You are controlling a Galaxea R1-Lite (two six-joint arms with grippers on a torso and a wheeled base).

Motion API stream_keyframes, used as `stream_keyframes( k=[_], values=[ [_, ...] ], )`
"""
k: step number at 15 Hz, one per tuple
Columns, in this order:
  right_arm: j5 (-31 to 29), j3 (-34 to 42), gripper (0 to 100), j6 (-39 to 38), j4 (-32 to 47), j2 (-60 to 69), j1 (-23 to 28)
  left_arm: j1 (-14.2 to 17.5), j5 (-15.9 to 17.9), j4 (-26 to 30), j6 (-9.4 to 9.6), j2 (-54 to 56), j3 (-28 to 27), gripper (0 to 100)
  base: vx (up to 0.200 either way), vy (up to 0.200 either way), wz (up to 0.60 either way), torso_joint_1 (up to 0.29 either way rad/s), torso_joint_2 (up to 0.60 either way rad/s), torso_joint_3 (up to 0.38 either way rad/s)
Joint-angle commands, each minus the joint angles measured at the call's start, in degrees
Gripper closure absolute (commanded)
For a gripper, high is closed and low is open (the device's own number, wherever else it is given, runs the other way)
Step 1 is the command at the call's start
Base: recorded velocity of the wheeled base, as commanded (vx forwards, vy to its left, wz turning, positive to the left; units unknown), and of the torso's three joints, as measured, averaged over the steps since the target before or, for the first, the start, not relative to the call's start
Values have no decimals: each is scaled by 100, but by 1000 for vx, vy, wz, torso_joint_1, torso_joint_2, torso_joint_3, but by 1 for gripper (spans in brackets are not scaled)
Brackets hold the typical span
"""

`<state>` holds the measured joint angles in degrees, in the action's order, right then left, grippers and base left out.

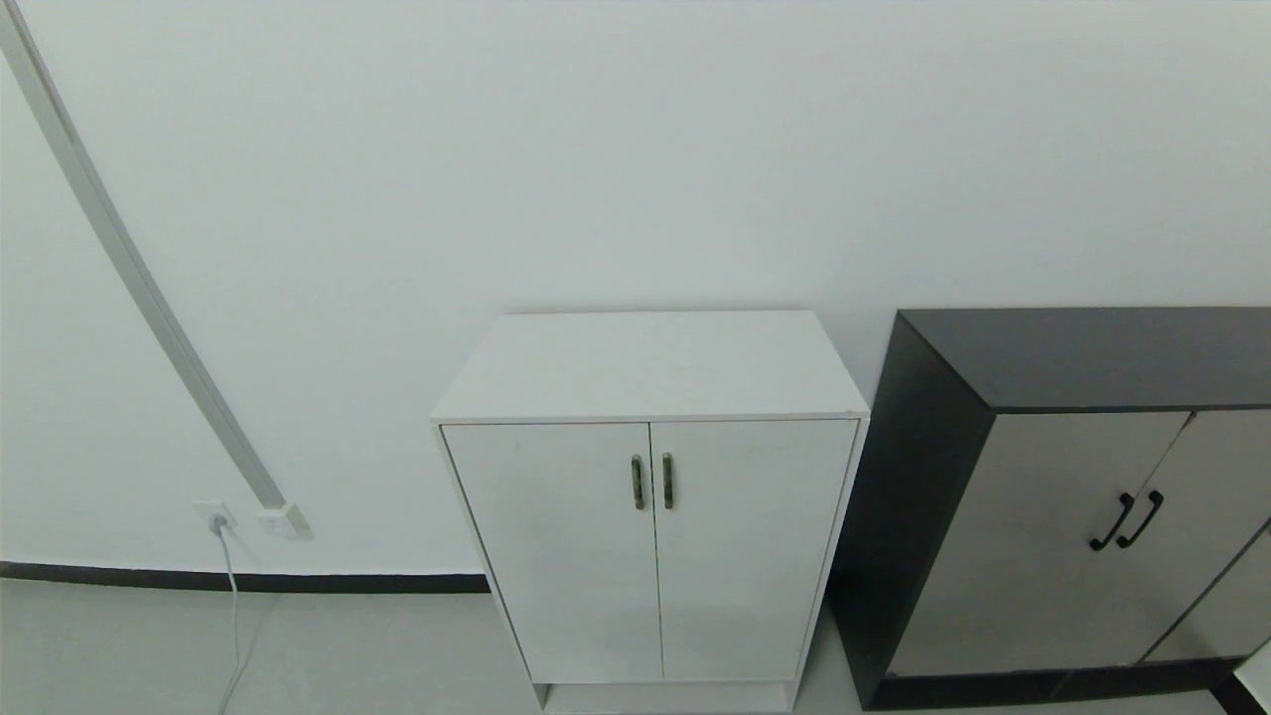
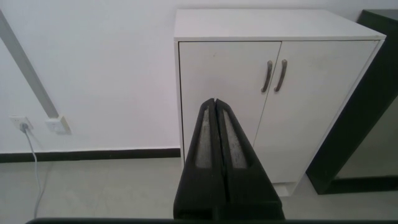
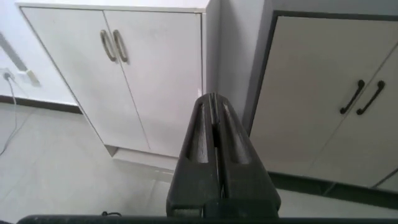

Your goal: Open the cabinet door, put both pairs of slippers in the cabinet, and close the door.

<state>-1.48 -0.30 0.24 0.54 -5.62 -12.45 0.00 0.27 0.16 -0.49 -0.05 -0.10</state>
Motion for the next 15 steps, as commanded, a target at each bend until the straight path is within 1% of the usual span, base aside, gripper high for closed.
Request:
stream_keyframes(
  k=[1,3,5,7,9,11,15],
  values=[
    [-2,-5,100,11,-1,-247,788,0,0,2,-4,-4,1,100,0,0,0,0,0,0],
    [-2,4,100,11,-10,-18,1166,0,0,2,-4,-4,1,100,0,0,0,0,0,0],
    [-2,4,100,11,-10,307,1315,0,0,2,-4,-4,1,100,0,0,0,0,0,0],
    [-2,13,100,-24,-27,562,1262,0,0,2,-4,5,1,100,0,0,0,0,0,0],
    [-2,13,100,-60,-27,544,1262,0,0,2,-4,-4,1,100,0,0,0,0,0,0],
    [-19,30,100,-446,-62,553,1262,0,0,2,-4,-4,1,100,0,0,0,0,0,0],
    [-19,30,100,-437,-71,544,1262,0,-9,2,5,-4,1,100,0,0,0,0,0,0]
  ],
)
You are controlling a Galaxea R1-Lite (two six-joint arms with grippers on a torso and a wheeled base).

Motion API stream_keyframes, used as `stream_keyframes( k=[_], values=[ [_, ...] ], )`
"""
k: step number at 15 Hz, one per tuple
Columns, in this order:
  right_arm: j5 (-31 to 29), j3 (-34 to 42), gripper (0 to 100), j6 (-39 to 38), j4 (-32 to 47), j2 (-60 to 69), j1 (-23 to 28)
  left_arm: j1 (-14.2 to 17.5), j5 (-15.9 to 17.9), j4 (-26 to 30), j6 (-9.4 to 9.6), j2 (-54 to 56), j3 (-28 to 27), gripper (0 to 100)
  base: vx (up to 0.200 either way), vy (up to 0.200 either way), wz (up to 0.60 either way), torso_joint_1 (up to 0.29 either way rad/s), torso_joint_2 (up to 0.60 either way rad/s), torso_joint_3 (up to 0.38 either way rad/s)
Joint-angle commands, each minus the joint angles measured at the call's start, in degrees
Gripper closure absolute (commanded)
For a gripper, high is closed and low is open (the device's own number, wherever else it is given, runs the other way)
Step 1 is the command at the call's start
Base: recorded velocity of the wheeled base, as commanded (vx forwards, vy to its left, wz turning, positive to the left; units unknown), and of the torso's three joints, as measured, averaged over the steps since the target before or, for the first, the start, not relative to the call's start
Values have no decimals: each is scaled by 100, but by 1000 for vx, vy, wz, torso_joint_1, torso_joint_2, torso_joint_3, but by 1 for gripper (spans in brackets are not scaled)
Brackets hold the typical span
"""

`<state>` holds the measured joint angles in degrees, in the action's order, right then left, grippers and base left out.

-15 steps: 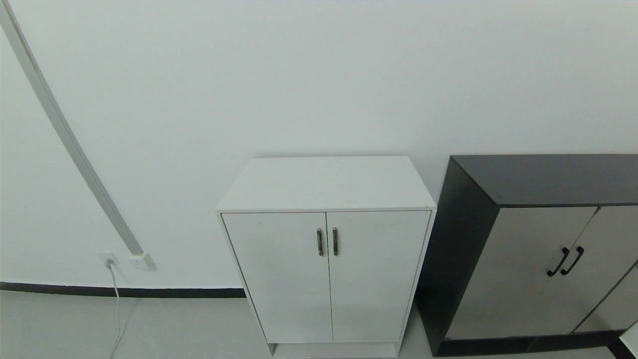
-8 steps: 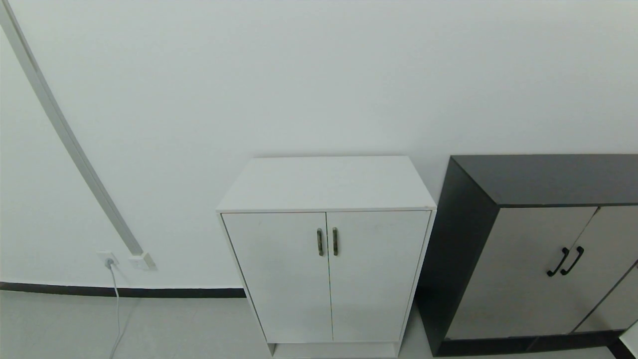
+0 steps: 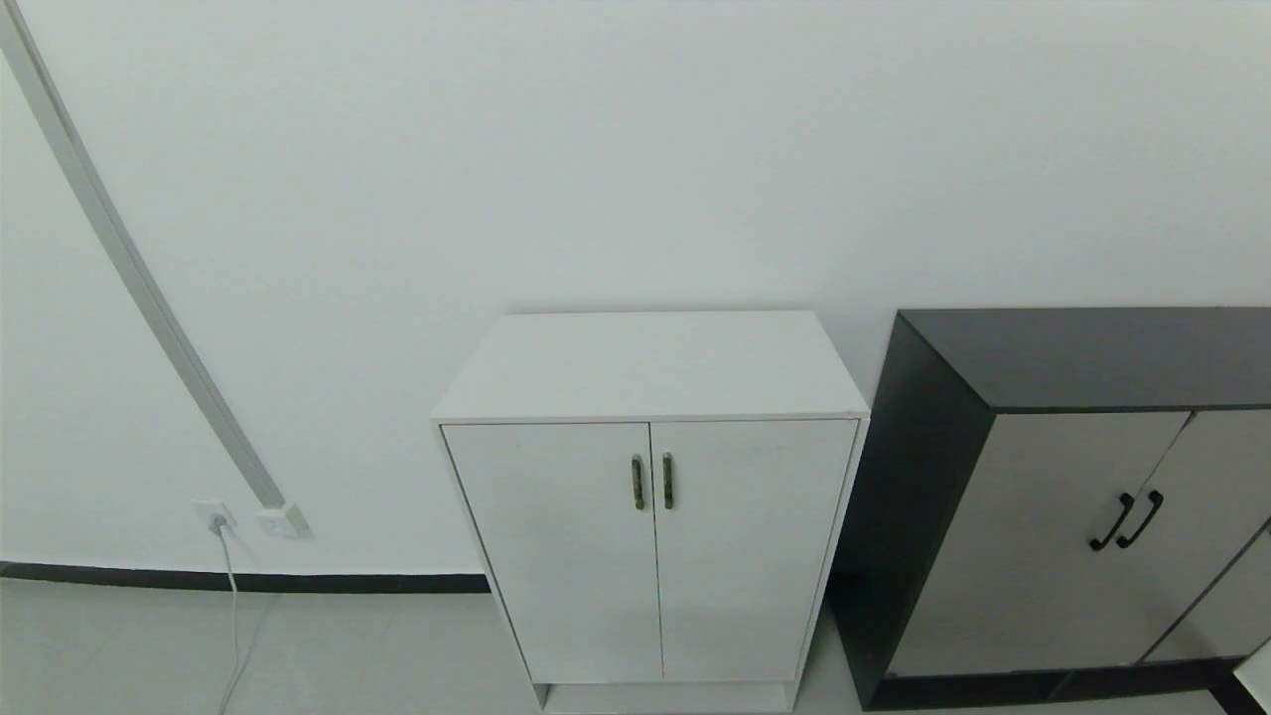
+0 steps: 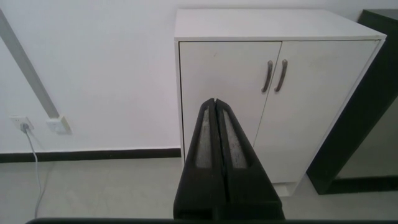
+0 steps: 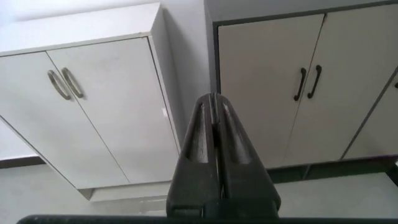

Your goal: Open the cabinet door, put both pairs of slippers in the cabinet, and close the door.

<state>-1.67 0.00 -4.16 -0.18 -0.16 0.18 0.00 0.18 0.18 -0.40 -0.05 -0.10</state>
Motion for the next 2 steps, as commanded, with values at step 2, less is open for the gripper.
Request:
stream_keyframes(
  k=[2],
  values=[
    [18,0,100,11,1,7,-1,0,-1,-1,5,-4,1,100,0,0,0,0,0,0]
  ],
)
